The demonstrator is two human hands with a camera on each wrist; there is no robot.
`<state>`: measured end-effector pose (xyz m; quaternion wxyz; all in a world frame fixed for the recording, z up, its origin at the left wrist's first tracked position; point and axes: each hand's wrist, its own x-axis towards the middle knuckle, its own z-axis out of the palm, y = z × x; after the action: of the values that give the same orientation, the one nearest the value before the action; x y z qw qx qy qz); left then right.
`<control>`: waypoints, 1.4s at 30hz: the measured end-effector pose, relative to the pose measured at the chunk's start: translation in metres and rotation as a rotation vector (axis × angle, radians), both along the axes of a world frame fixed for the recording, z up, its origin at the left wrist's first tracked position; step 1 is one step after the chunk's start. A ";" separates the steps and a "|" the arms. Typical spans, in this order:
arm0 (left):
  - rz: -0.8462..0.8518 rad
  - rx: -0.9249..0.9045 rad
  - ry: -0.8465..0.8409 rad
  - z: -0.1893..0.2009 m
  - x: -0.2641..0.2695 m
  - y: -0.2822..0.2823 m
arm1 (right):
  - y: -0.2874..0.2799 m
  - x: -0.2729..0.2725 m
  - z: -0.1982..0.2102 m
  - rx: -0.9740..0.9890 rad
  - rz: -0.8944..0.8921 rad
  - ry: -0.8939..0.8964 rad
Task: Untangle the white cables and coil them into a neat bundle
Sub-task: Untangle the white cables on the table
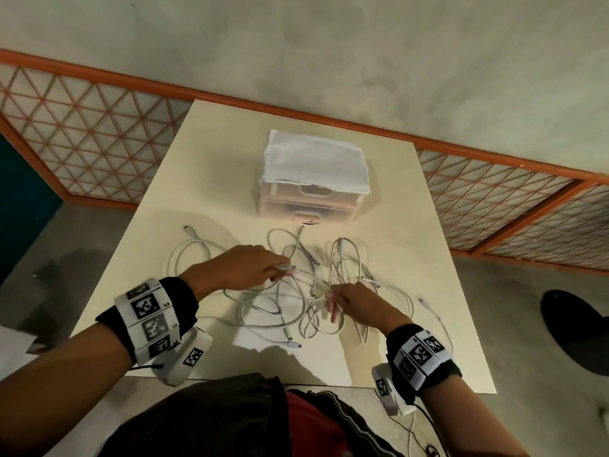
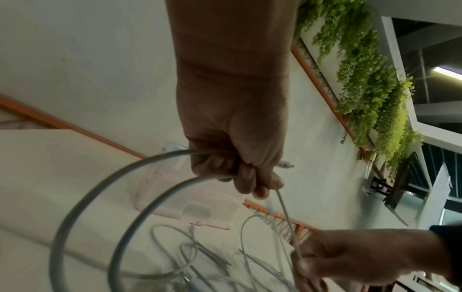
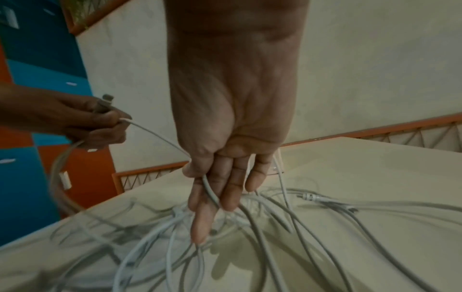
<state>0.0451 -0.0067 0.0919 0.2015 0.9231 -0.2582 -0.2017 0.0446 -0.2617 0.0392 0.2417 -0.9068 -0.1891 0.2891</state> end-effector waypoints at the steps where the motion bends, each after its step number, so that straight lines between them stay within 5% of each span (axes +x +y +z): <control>1: -0.003 0.026 -0.003 -0.002 0.001 0.003 | -0.001 -0.003 -0.002 -0.009 0.012 0.004; 12: 0.123 0.106 -0.052 -0.001 0.014 0.037 | -0.079 0.018 0.014 -0.171 -0.331 -0.240; 20: 0.165 0.104 -0.119 0.008 0.018 0.044 | -0.089 0.020 0.017 -0.271 -0.322 -0.355; 27: 0.255 0.197 -0.183 -0.005 0.017 0.051 | -0.073 0.023 0.069 0.285 -0.361 -0.568; 33: 0.273 0.128 -0.249 -0.005 0.016 0.039 | -0.064 0.037 0.106 0.437 -0.401 -0.731; 42: 0.276 -0.083 -0.178 0.007 0.010 0.026 | -0.105 0.026 0.017 -0.072 -0.507 -0.502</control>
<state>0.0550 0.0190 0.0988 0.2416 0.9549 -0.1538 -0.0785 0.0705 -0.3670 0.0560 0.2197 -0.9755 -0.0011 -0.0054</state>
